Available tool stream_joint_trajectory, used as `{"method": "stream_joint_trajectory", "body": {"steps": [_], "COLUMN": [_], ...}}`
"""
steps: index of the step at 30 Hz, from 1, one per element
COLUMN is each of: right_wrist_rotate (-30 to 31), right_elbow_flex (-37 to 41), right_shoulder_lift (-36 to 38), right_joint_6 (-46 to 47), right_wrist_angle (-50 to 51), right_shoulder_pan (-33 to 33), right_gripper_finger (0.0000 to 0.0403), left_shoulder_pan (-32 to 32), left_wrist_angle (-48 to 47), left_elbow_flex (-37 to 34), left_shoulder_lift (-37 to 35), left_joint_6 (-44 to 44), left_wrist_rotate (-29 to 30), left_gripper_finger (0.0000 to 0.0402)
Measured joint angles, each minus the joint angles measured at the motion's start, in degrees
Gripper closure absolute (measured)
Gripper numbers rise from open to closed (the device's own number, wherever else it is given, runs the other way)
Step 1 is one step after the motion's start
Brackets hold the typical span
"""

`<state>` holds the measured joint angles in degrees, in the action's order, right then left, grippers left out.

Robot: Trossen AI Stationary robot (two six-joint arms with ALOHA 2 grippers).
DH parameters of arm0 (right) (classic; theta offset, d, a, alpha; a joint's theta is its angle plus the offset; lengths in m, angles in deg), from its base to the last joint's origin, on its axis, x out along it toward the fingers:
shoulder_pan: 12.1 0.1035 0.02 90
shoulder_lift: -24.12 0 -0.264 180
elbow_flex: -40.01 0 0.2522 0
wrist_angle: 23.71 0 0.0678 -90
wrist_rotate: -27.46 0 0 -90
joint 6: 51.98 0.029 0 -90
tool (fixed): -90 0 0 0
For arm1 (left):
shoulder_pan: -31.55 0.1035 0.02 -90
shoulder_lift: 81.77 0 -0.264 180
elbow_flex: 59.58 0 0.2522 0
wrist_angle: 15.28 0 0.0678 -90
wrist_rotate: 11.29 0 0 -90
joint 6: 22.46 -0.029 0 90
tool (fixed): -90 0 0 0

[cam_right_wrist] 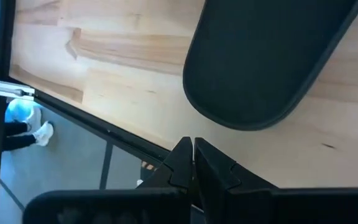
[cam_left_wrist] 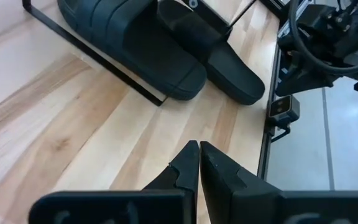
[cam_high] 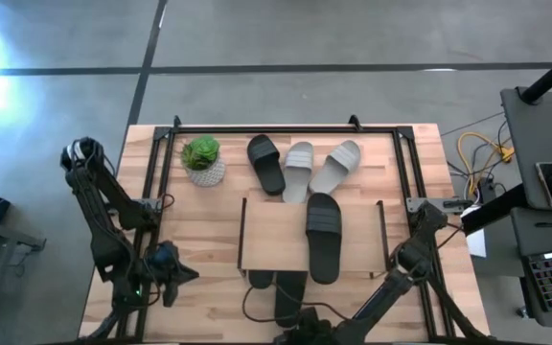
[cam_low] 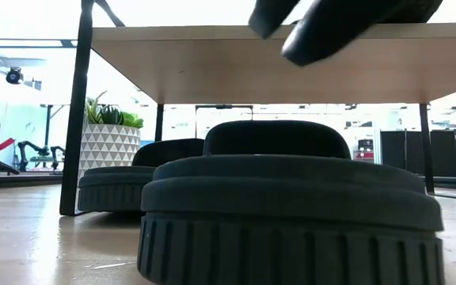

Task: Pick and place slides into the shelf
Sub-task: Adjust the black slides under the shelf

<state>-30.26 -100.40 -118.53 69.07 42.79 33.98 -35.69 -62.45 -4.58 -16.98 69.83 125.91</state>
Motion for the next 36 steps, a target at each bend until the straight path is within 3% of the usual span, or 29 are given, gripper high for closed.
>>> {"method": "stream_joint_trajectory", "body": {"steps": [9,24,36], "right_wrist_rotate": [-6.86,-11.69,-11.72], "right_elbow_flex": [0.04,0.68,0.71], "right_shoulder_lift": [0.02,0.00,0.00], "right_joint_6": [-3.47,-5.37,-5.22], "right_wrist_angle": [0.17,0.41,0.55], "right_shoulder_pan": [-2.12,-3.23,-2.86], "right_gripper_finger": [0.0392,0.0392,0.0392], "left_shoulder_pan": [-0.37,-0.39,-0.42], "left_wrist_angle": [-0.04,-0.09,-0.15], "left_elbow_flex": [-0.61,-0.66,-0.72], "left_shoulder_lift": [-0.35,-0.35,-0.35], "left_joint_6": [-1.42,-1.64,-1.70], "left_wrist_rotate": [-0.20,-0.22,-0.22], "left_gripper_finger": [0.0402,0.0402,0.0402]}}
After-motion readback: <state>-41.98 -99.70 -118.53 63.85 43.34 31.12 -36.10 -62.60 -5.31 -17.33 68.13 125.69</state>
